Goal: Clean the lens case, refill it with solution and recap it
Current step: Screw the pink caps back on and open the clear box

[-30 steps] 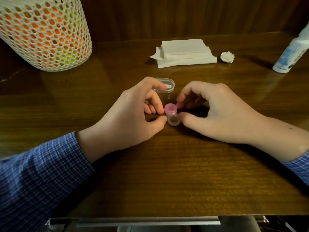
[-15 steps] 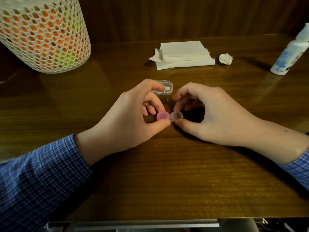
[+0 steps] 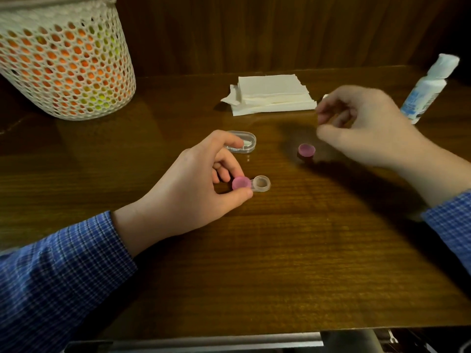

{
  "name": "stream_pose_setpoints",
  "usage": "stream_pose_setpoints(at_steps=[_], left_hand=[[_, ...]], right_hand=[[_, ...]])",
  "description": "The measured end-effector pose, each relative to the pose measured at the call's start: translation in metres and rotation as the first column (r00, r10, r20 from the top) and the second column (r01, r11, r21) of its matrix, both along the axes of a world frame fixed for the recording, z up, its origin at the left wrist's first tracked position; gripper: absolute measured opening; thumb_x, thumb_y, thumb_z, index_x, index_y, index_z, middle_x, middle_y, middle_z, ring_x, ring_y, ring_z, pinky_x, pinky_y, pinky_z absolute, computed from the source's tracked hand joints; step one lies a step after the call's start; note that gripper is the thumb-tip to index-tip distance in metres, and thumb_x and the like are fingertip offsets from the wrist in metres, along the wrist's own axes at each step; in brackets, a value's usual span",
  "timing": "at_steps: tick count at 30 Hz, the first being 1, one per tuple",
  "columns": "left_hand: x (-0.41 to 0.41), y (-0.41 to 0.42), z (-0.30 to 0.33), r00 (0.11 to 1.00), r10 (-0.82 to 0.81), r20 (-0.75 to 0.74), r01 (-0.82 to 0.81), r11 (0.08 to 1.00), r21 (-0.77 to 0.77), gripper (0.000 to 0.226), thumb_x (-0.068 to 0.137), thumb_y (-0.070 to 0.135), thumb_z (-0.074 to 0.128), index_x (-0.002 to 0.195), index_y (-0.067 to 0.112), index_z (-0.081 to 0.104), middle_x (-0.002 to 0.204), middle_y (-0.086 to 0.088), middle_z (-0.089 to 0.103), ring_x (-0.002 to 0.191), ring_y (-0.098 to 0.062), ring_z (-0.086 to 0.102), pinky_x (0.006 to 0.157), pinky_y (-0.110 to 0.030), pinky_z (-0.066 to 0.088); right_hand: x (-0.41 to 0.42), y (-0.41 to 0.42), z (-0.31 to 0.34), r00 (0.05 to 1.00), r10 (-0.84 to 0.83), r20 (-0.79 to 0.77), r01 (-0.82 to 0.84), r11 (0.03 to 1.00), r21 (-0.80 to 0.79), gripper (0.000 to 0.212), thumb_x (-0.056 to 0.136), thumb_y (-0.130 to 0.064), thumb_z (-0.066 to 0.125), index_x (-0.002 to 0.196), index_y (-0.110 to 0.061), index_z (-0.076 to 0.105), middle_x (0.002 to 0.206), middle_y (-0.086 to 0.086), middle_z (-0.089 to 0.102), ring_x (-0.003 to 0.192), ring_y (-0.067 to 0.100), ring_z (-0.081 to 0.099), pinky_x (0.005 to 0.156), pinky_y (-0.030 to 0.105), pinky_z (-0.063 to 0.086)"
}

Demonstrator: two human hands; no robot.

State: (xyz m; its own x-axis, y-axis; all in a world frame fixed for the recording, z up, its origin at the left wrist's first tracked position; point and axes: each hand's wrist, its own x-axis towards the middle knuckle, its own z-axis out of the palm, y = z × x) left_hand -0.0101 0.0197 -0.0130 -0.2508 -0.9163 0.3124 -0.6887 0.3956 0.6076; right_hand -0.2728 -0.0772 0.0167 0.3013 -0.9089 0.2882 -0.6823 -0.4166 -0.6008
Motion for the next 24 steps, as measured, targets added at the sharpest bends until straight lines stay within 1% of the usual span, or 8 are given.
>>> stream_pose_setpoints(at_steps=[2, 4, 6, 10, 13, 16, 21, 24], left_hand=[[0.0, 0.0, 0.0, 1.0, -0.006, -0.008, 0.006, 1.0, 0.01, 0.069, 0.079, 0.038, 0.082, 0.138, 0.018, 0.051, 0.093, 0.014, 0.073, 0.088, -0.005, 0.069, 0.076, -0.022, 0.057], [0.0, 0.0, 0.0, 1.0, -0.007, -0.011, 0.007, 1.0, 0.011, 0.072, 0.079, 0.037, 0.082, 0.139, 0.016, 0.049, 0.093, 0.014, 0.072, 0.088, -0.004, 0.069, 0.077, -0.022, 0.057], [0.0, 0.0, 0.0, 1.0, -0.006, -0.016, 0.006, 1.0, 0.009, 0.073, 0.08, 0.034, 0.083, 0.141, 0.015, 0.047, 0.093, 0.013, 0.072, 0.088, -0.006, 0.068, 0.076, -0.022, 0.057], [0.0, 0.0, 0.0, 1.0, -0.014, -0.021, 0.014, 1.0, 0.011, 0.072, 0.083, 0.026, 0.083, 0.143, 0.014, 0.045, 0.094, 0.012, 0.072, 0.088, -0.008, 0.068, 0.074, -0.02, 0.056], [0.0, 0.0, 0.0, 1.0, -0.02, -0.013, 0.021, 1.0, 0.01, 0.071, 0.083, 0.023, 0.083, 0.143, 0.014, 0.046, 0.094, 0.012, 0.071, 0.089, -0.008, 0.068, 0.074, -0.02, 0.056], [0.0, 0.0, 0.0, 1.0, -0.016, -0.006, 0.016, 1.0, 0.012, 0.067, 0.083, 0.022, 0.084, 0.139, 0.014, 0.049, 0.094, 0.012, 0.072, 0.089, -0.008, 0.068, 0.074, -0.019, 0.056], [0.001, 0.0, 0.001, 1.0, -0.005, 0.001, 0.005, 1.0, 0.007, 0.057, 0.082, 0.022, 0.084, 0.131, 0.014, 0.054, 0.094, 0.012, 0.073, 0.088, -0.007, 0.069, 0.073, -0.018, 0.055], [0.001, 0.001, 0.002, 1.0, 0.0, 0.012, 0.0, 1.0, 0.007, 0.058, 0.082, 0.023, 0.084, 0.131, 0.014, 0.054, 0.095, 0.012, 0.073, 0.089, -0.006, 0.069, 0.074, -0.019, 0.056]], right_hand=[[-0.006, -0.01, -0.003, 0.993, -0.024, -0.118, 0.034, 0.995, 0.091, 0.028, 0.083, -0.032, 0.075, 0.109, -0.031, 0.064, 0.102, -0.009, 0.067, 0.082, 0.012, 0.066, 0.063, 0.023, 0.047], [-0.004, -0.011, -0.006, 0.978, 0.022, -0.206, 0.012, 0.987, 0.163, 0.034, 0.081, -0.048, 0.076, 0.109, -0.033, 0.064, 0.101, -0.011, 0.066, 0.08, 0.011, 0.066, 0.062, 0.023, 0.046], [0.001, -0.008, -0.009, 0.971, 0.064, -0.232, -0.025, 0.986, 0.166, 0.04, 0.078, -0.055, 0.075, 0.11, -0.033, 0.066, 0.098, -0.012, 0.067, 0.076, 0.01, 0.067, 0.061, 0.021, 0.046], [0.007, -0.004, -0.012, 0.962, 0.099, -0.254, -0.069, 0.99, 0.125, 0.04, 0.08, -0.049, 0.076, 0.114, -0.03, 0.069, 0.094, -0.016, 0.063, 0.075, 0.007, 0.064, 0.061, 0.018, 0.043], [0.008, -0.004, -0.011, 0.956, 0.12, -0.267, -0.088, 0.988, 0.128, 0.031, 0.088, -0.037, 0.075, 0.118, -0.03, 0.071, 0.106, -0.011, 0.065, 0.083, 0.007, 0.063, 0.065, 0.018, 0.044], [0.008, -0.002, -0.009, 0.961, 0.13, -0.242, -0.101, 0.987, 0.127, 0.026, 0.09, -0.028, 0.074, 0.116, -0.029, 0.073, 0.106, -0.011, 0.066, 0.085, 0.01, 0.066, 0.068, 0.018, 0.048], [0.014, 0.007, -0.009, 0.987, 0.16, -0.005, -0.159, 0.983, 0.087, 0.017, 0.089, -0.023, 0.073, 0.104, -0.031, 0.077, 0.099, -0.012, 0.072, 0.089, 0.007, 0.066, 0.073, 0.021, 0.054], [0.02, 0.014, -0.011, 0.979, 0.2, 0.039, -0.203, 0.975, 0.088, 0.019, 0.09, -0.021, 0.073, 0.107, -0.029, 0.078, 0.103, -0.015, 0.071, 0.095, 0.007, 0.068, 0.082, 0.028, 0.06]])
